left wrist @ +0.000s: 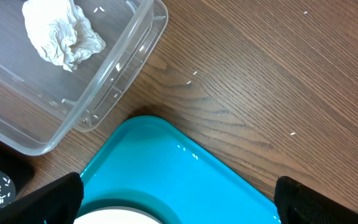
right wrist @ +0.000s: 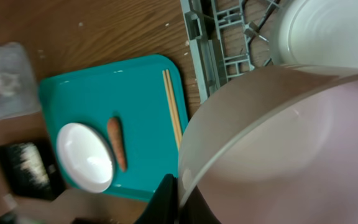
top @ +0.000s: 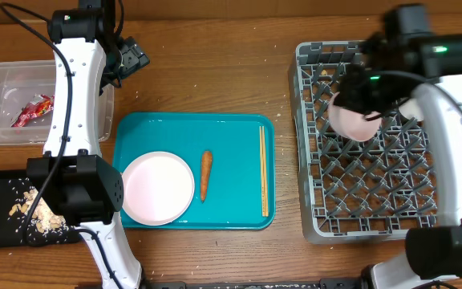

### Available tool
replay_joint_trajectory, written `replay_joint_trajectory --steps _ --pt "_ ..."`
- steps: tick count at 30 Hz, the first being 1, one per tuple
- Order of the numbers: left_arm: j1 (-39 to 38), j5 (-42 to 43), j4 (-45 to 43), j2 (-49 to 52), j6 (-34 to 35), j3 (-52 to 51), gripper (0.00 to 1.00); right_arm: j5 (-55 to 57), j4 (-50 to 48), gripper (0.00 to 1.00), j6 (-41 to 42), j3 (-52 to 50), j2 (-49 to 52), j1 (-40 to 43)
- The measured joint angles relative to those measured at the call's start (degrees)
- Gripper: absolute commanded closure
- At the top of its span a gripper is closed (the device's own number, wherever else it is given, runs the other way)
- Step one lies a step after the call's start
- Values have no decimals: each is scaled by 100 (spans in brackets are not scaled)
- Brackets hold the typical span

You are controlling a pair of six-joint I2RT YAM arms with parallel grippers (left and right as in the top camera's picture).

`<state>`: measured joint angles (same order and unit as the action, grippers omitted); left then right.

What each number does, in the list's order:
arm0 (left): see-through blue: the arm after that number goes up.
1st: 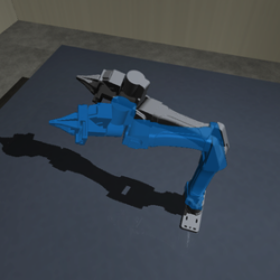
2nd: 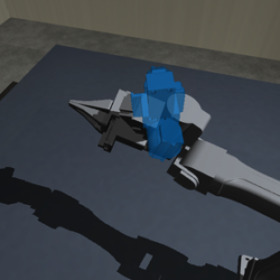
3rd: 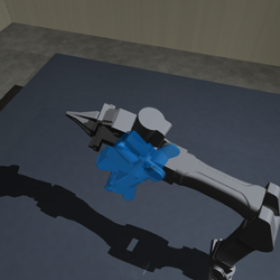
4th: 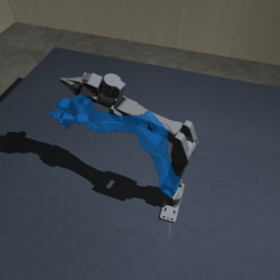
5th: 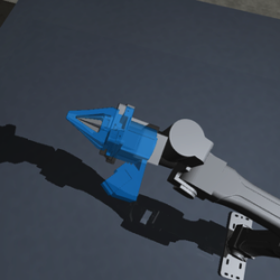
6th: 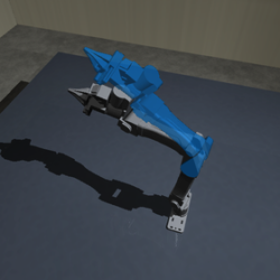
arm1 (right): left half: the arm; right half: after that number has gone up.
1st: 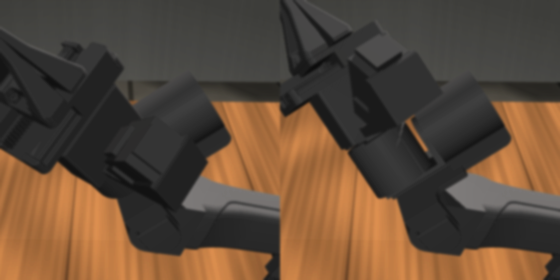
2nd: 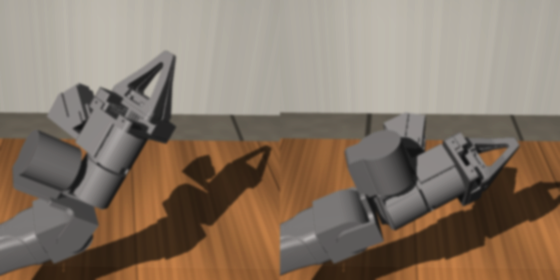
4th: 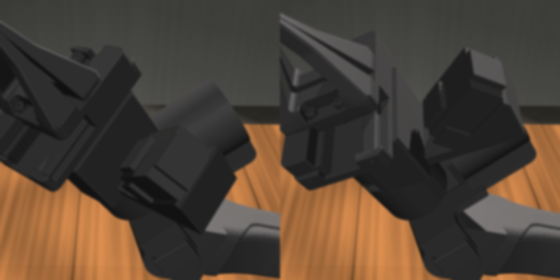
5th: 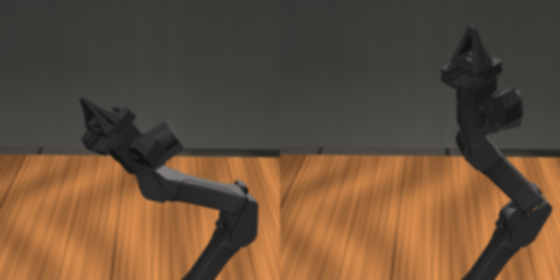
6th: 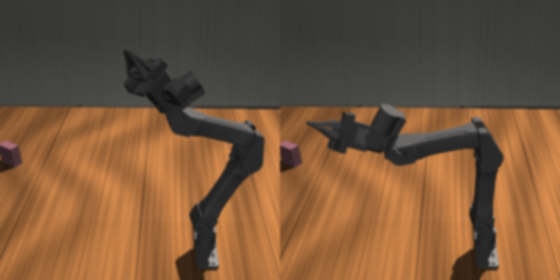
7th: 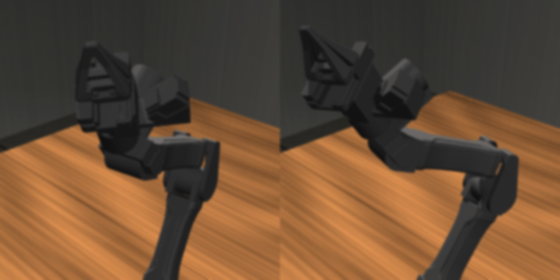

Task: Sort waste into correct bins and load items into the dishwasher
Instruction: 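Carry the small plate to the rack and release it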

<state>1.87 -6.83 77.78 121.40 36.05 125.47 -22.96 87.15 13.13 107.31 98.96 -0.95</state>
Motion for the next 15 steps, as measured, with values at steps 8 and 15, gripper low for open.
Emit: replay_joint_trajectory --steps 8,15 --pt "0 0 0 0 0 0 0 -2111 278 96 -1902 -1119 0 1812" --pt "0 -2 0 0 0 0 0 -3397 396 96 -3606 -2356 0 2546"
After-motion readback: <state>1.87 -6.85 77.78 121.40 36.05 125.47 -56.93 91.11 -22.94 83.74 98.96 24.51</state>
